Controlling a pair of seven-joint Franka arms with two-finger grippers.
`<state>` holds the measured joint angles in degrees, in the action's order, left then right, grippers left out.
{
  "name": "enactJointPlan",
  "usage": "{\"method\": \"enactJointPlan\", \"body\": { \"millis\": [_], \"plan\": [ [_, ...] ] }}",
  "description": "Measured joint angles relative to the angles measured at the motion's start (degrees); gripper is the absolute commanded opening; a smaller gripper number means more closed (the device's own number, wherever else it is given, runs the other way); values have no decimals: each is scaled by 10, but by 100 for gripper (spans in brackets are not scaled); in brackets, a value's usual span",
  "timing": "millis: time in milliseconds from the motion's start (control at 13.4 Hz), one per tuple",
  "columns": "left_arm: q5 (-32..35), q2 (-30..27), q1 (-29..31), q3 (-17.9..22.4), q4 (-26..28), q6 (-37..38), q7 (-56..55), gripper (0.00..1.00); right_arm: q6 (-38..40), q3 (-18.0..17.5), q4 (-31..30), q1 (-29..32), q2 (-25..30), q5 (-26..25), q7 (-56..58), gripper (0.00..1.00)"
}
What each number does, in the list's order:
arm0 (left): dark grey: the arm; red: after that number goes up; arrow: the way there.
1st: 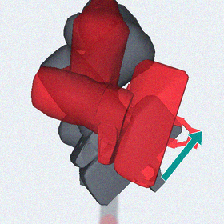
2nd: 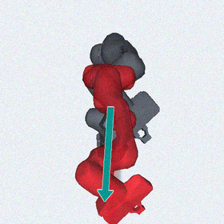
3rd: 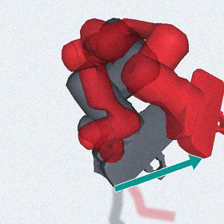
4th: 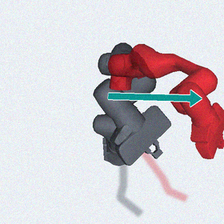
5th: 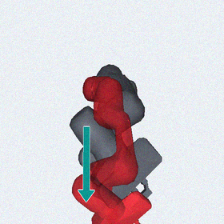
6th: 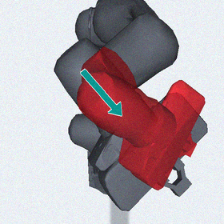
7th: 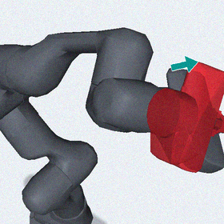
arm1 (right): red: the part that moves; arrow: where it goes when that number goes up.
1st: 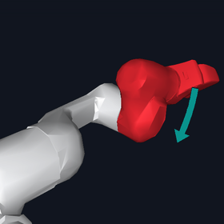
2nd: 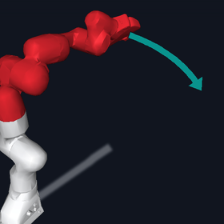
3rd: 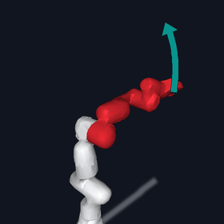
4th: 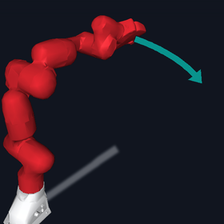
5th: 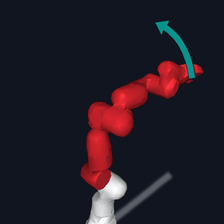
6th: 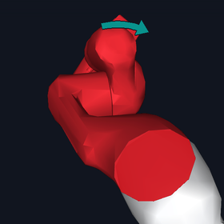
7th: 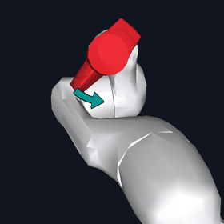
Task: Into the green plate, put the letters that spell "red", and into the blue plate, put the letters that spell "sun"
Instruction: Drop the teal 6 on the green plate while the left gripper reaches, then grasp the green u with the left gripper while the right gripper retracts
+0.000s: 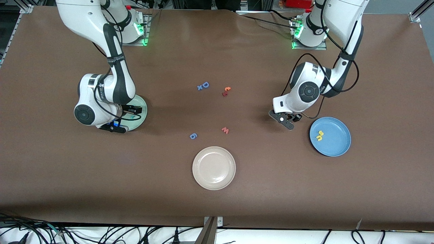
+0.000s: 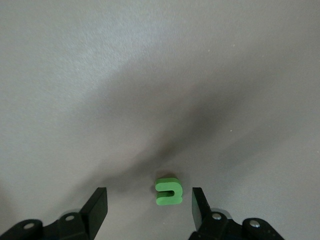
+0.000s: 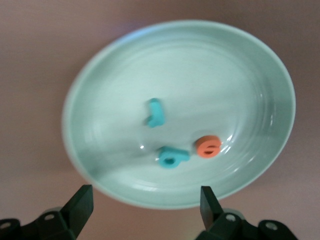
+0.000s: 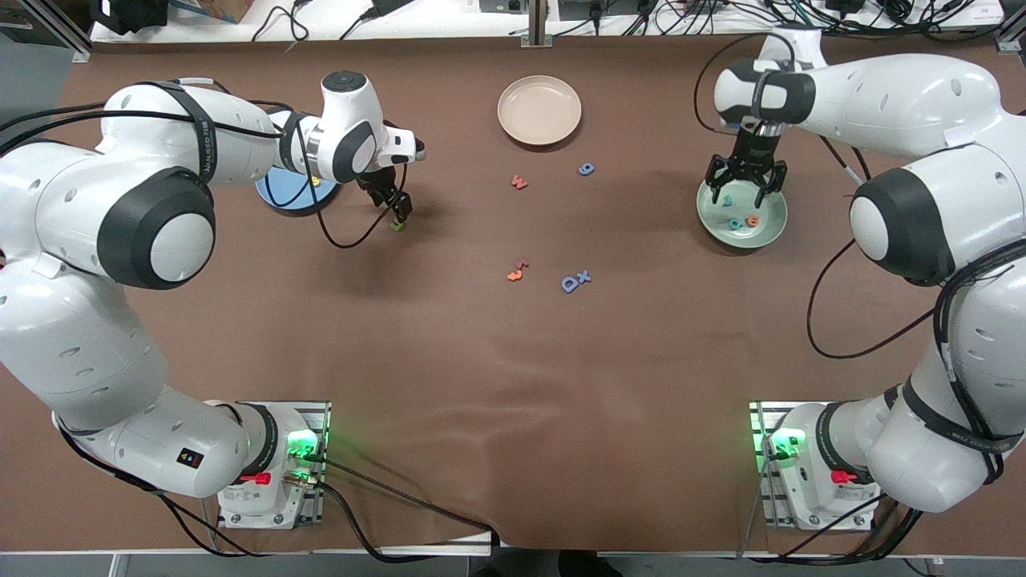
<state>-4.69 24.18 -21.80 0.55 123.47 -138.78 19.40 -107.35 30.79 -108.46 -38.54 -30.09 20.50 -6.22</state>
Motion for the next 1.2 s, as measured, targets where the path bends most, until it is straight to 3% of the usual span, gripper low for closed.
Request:
{"method": "enactJointPlan", "body": {
  "millis": [449,823,1197],
  "plan": [
    [-11,5,-3,-1,13,-9,-3,76,184,22,181,0,12,-15,2,99],
    [-11,7,-9,-4,28,-31,-15,74,361,77,337,1,16,-16,22,99],
    [-11,8,-11,-5,30,-35,-24,68,444,114,413,-11,32,-19,32,99]
  ]
}}
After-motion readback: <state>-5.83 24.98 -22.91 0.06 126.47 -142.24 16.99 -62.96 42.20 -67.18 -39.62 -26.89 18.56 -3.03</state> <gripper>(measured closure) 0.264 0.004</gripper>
